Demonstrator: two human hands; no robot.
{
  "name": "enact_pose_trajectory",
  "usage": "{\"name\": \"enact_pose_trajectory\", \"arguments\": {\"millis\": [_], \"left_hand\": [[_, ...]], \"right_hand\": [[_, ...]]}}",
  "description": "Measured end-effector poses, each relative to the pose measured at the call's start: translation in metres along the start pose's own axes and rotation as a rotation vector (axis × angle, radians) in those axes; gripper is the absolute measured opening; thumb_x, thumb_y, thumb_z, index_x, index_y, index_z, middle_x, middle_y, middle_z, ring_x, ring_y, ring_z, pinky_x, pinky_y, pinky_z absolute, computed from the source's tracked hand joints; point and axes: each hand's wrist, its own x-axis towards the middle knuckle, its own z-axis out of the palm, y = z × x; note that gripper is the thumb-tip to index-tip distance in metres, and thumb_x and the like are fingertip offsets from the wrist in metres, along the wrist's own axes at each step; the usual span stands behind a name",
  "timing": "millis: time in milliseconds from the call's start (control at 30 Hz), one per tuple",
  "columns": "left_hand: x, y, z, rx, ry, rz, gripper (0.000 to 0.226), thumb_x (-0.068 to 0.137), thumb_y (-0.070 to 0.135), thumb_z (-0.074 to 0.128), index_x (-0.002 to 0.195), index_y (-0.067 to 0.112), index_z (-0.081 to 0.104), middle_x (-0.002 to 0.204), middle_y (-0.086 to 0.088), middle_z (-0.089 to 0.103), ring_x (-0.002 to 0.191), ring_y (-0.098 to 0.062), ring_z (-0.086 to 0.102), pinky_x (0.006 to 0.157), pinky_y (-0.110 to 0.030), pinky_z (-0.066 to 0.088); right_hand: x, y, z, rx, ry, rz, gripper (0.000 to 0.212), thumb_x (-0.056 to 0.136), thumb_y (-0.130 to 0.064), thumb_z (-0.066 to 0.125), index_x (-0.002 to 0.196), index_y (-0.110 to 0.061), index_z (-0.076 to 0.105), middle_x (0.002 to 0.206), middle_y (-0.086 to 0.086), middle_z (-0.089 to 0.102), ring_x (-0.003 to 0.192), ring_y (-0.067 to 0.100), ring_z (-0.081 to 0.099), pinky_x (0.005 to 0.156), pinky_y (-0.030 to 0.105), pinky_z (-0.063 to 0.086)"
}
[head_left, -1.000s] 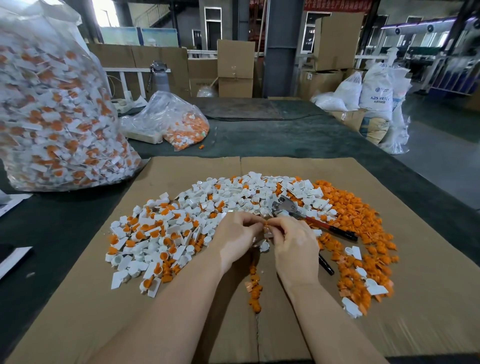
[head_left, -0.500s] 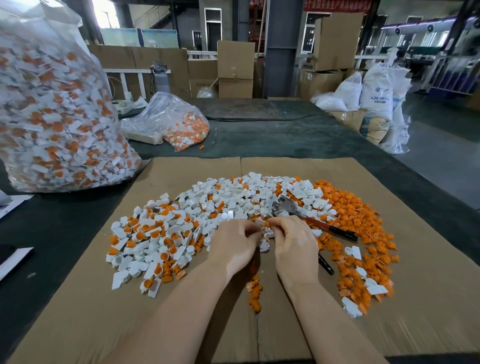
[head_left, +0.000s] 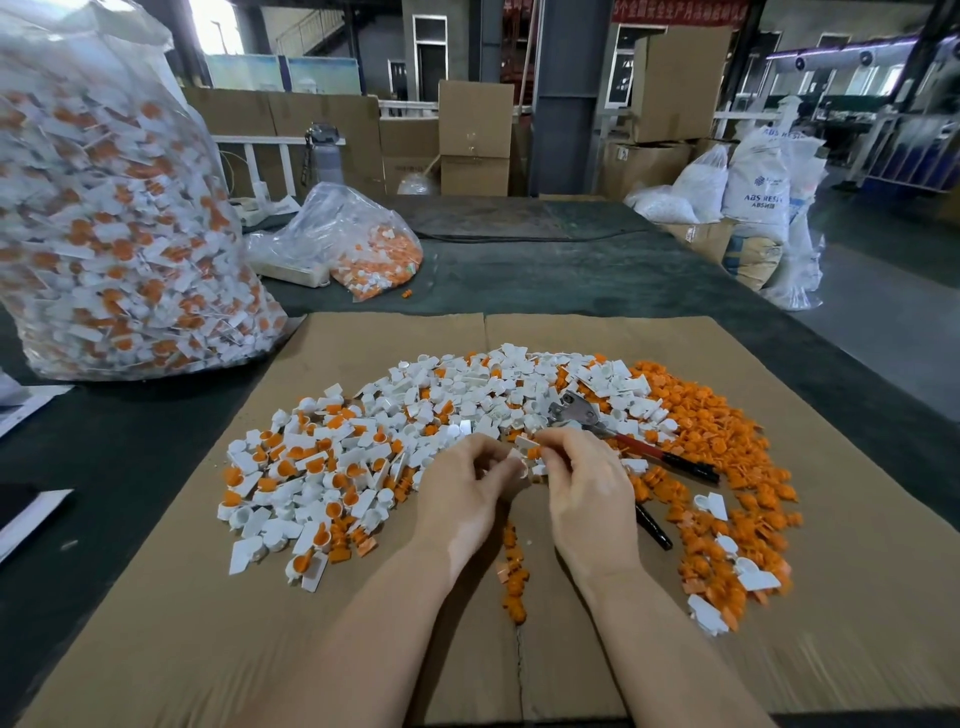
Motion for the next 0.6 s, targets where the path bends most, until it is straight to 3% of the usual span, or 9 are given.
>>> {"name": "enact_pose_trajectory", "arguments": {"millis": [100,300,400,600], "left_hand": [[0.0012,-0.0025,-0.0009,0.004,0.019,0.018,0.008,0.091,0.027,0.060,0.087,0.033,0.057,0.078,0.018,0.058,0.074,0.002,0.055,0.059,-0.007,0.036],[-0.0016,-0.0042,-0.0006,-0.021,0.011,0.028,0.021,0.091,0.023,0.059,0.076,0.035,0.051,0.070,0.012,0.060,0.063,0.003,0.056,0.058,-0.005,0.039],[-0.0023,-0.0042,-0.0003,-0.057,0.003,0.031,0.019,0.091,0.020,0.059,0.077,0.032,0.052,0.069,0.011,0.062,0.062,0.011,0.056,0.058,-0.004,0.039],[-0.0058,-0.0036,-0.0005,-0.046,-0.012,0.066,0.016,0.091,0.023,0.060,0.078,0.031,0.055,0.072,0.010,0.062,0.068,-0.002,0.058,0.059,-0.013,0.041]], "right_hand": [[-0.0004,-0.0018,-0.0007,0.033,-0.021,0.013,0.013,0.089,-0.009,0.060,0.100,-0.009,0.067,0.092,0.001,0.066,0.089,0.013,0.059,0.082,0.028,0.050],[-0.0018,-0.0040,-0.0014,0.003,-0.003,-0.029,0.006,0.083,-0.007,0.068,0.089,-0.009,0.069,0.080,-0.001,0.066,0.075,0.011,0.060,0.070,0.029,0.053],[-0.0024,-0.0049,-0.0014,-0.030,0.001,-0.048,0.005,0.080,-0.005,0.070,0.083,-0.008,0.069,0.075,-0.001,0.065,0.069,0.011,0.058,0.065,0.028,0.052],[-0.0021,-0.0056,-0.0012,-0.111,-0.005,-0.100,0.012,0.074,-0.001,0.073,0.069,-0.006,0.064,0.063,0.002,0.060,0.059,0.016,0.055,0.055,0.024,0.045]]}}
